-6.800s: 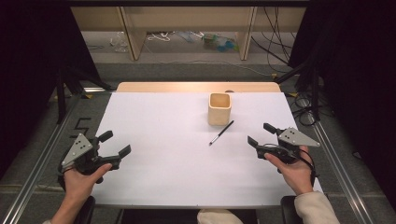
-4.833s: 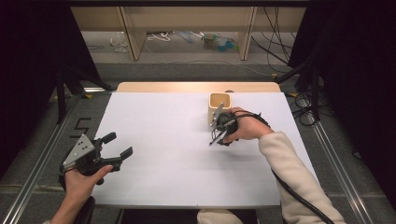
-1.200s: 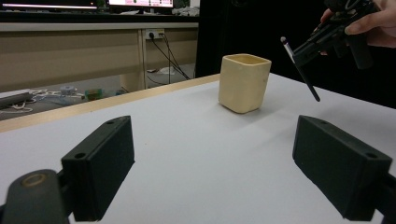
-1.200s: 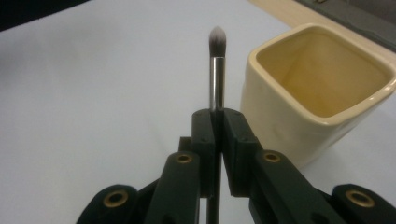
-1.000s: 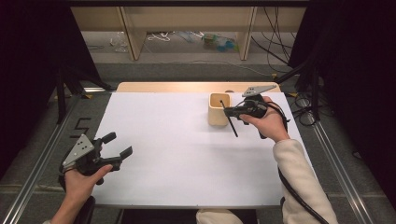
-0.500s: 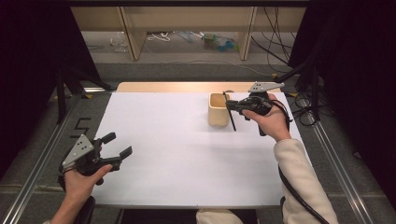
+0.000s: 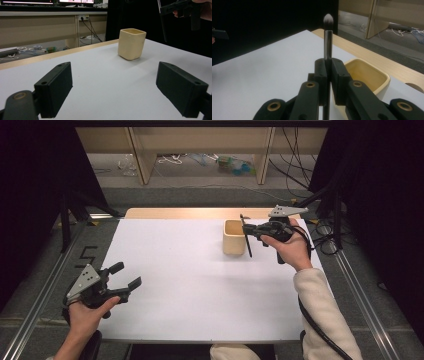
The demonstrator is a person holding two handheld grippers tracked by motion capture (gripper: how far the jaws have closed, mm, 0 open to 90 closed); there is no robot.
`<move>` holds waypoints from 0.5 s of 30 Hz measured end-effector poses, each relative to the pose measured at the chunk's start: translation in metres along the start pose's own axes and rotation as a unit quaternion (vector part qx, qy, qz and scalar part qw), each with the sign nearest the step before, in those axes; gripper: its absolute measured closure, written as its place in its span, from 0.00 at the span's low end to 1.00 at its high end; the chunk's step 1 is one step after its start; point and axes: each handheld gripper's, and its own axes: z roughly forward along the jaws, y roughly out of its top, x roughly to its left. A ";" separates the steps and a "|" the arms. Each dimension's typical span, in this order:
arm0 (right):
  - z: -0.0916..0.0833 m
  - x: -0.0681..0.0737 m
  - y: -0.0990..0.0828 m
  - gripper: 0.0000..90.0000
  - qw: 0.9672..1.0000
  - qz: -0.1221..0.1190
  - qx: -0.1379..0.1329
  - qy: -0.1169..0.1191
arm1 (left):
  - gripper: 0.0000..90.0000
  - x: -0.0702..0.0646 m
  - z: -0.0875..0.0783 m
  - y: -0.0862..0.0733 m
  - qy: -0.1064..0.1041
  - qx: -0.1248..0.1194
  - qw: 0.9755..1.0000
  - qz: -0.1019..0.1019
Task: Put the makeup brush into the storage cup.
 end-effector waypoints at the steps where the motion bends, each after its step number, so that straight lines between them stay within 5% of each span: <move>1: 0.000 0.000 0.000 0.94 1.000 0.001 -0.004 0.000 | 0.15 0.000 0.000 0.000 0.000 0.000 1.000 0.000; 15: -0.003 0.000 0.006 0.94 0.999 -0.001 -0.040 -0.010 | 0.15 0.000 -0.001 0.000 0.001 0.001 1.000 0.001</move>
